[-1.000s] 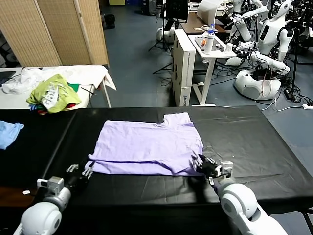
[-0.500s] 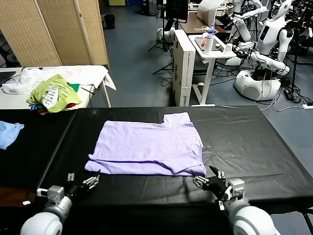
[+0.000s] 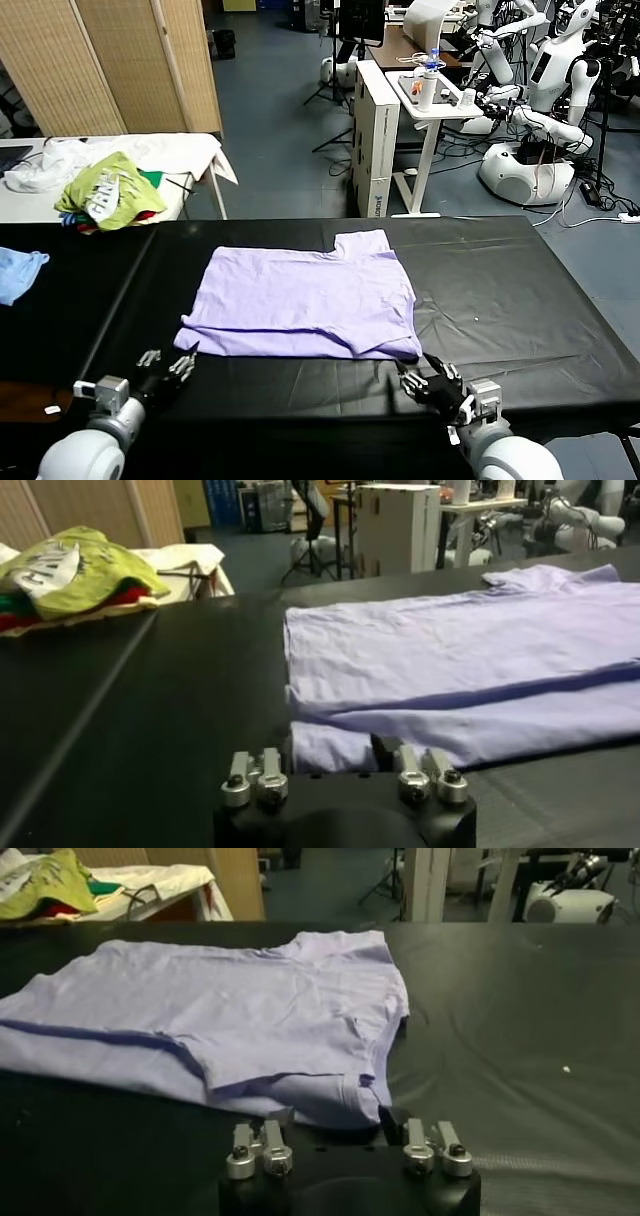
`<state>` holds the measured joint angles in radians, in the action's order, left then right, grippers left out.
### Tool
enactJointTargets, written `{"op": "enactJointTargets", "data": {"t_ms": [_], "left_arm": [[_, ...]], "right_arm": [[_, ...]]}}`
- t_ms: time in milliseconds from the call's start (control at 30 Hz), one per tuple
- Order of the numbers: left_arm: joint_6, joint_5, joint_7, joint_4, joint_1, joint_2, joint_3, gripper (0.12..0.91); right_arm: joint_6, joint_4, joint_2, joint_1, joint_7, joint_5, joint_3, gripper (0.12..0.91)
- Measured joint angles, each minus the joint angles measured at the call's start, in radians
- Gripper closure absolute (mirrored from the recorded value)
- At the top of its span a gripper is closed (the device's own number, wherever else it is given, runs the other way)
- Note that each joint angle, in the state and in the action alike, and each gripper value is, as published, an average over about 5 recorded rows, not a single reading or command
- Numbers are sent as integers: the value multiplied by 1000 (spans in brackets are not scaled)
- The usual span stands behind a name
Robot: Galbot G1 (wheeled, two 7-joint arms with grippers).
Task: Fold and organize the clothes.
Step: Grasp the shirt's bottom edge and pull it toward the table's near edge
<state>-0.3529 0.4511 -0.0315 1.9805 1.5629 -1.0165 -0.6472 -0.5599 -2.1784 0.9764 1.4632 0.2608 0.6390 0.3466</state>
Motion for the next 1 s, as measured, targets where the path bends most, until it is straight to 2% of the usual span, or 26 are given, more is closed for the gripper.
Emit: {"op": "enactJointTargets", "data": {"t_ms": [167,267,400,733,1000], "left_arm": [[0,0,-1,-1,1,2,0,814],[0,-1,-2,-2,2,2,0,846],[0,-6,-2,1,7,3,-2,883],[-9,-32,4,42,56,-7,-27,884],[-36,-80,14,125,175,-25,-71,884]], "right_arm": [[0,-5,-2,7,-2,0,3,756],[0,-14,-5,13,0,0,5,870],[-12,-30,-11,28,12,0,11,885],[-88,-87,-53,93,30,0,41,885],[-154,-135,-93,152,45,3,64,885]]}}
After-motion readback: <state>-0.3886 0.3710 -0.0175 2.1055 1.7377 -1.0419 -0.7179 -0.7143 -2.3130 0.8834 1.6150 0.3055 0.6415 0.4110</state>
